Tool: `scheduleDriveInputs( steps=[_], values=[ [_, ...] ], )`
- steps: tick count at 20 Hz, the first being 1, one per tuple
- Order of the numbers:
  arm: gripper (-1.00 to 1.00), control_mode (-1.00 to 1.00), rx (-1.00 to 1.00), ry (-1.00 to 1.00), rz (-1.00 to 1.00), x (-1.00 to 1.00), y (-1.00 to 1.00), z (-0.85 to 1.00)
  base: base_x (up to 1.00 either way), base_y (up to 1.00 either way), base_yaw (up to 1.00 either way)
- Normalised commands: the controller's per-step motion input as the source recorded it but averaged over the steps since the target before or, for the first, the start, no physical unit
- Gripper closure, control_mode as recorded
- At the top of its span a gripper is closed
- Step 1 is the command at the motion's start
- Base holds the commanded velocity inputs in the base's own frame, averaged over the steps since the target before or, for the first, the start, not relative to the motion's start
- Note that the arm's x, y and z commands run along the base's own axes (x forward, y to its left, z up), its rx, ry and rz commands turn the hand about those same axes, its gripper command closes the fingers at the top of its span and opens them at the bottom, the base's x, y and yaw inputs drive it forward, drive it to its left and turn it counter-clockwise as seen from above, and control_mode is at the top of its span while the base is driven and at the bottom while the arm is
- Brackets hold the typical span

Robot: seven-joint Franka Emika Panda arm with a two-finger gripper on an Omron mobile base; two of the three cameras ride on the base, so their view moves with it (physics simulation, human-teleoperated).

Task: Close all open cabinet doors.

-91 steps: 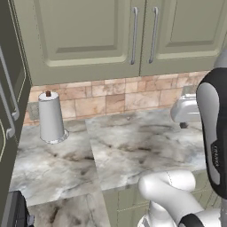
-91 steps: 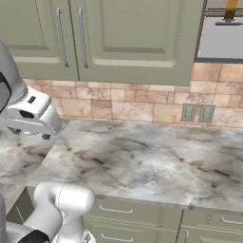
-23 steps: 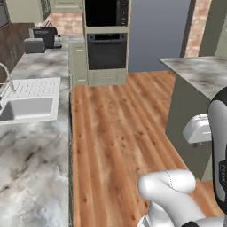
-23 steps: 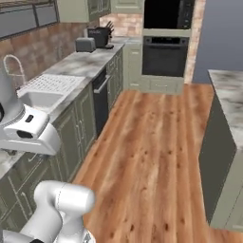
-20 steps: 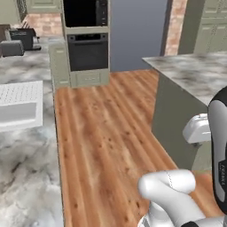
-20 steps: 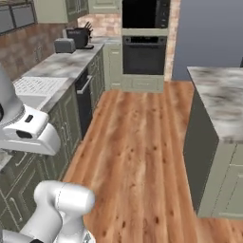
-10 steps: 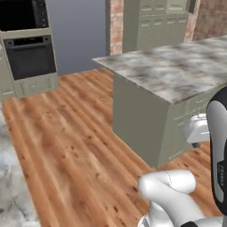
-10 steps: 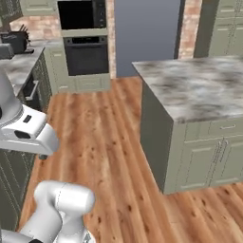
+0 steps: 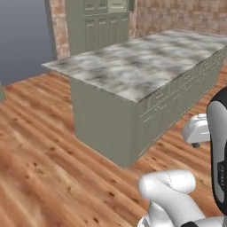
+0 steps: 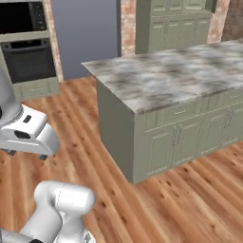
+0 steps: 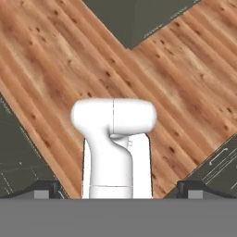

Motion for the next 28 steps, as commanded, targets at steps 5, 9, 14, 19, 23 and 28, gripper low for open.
scheduleDriveInputs(
  steps=[5, 9, 14, 19, 23, 28],
  values=[
    [-1.0, 1.0, 0.0, 0.0, 0.0, 0.0, 0.0, 0.0, 0.33, 0.0, -0.53],
    [-1.0, 1.0, 0.0, 0.0, 0.0, 0.0, 0.0, 0.0, 0.35, 0.0, -0.53],
    [-1.0, 1.0, 0.0, 0.0, 0.0, 0.0, 0.0, 0.0, 0.23, 0.0, -0.54],
    [-1.0, 1.0, 0.0, 0.0, 0.0, 0.0, 0.0, 0.0, 0.21, 0.03, -0.52],
    [-1.0, 1.0, 0.0, 0.0, 0.0, 0.0, 0.0, 0.0, 0.26, 0.13, -0.51],
    [-1.0, 1.0, 0.0, 0.0, 0.0, 0.0, 0.0, 0.0, 0.29, 0.29, -0.47]
  ],
)
